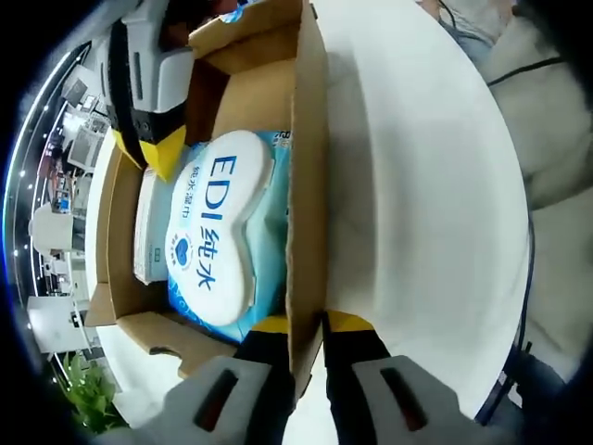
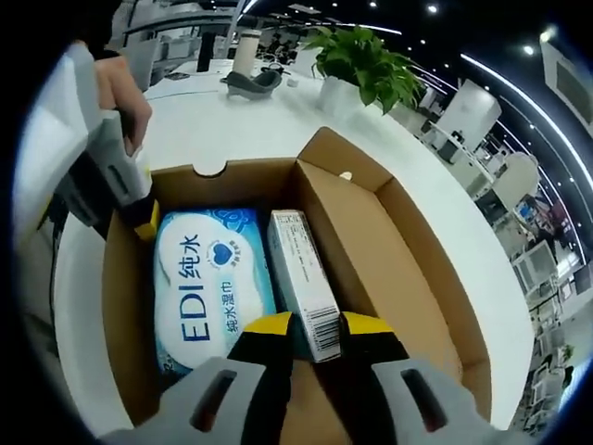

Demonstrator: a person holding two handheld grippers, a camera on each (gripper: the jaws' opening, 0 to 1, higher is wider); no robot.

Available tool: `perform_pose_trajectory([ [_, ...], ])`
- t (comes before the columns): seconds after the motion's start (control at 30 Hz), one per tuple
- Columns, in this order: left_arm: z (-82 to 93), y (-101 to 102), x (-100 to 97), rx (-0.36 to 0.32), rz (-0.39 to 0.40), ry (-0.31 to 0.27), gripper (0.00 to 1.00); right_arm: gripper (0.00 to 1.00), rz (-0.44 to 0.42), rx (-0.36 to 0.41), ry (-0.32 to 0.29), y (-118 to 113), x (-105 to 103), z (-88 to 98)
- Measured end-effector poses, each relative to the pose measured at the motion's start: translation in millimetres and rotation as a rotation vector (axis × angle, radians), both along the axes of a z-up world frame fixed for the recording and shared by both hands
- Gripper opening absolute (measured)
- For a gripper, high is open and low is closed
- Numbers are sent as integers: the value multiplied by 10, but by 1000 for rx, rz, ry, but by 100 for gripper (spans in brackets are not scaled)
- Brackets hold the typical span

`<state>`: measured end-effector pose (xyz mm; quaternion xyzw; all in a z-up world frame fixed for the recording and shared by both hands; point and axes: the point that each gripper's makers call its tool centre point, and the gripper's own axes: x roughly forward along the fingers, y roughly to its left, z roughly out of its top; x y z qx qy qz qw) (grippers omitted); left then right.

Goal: Operate the shoe box by opening the lid, removing the specified soft item, and placing it in the target area until the item is outside and the box remains undamaged.

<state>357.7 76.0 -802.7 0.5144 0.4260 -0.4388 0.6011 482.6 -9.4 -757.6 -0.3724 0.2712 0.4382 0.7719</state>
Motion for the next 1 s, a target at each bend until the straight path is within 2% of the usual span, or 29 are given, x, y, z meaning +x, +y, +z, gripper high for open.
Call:
perform_pose_trajectory([
  [0.4,0,2,-3,0,-2,-4,8,16,-56,6,15,-245,-48,0],
  [1.0,0,1,-6,1,-1,-7,8,16,-134,21,5,-623,-192,-7],
])
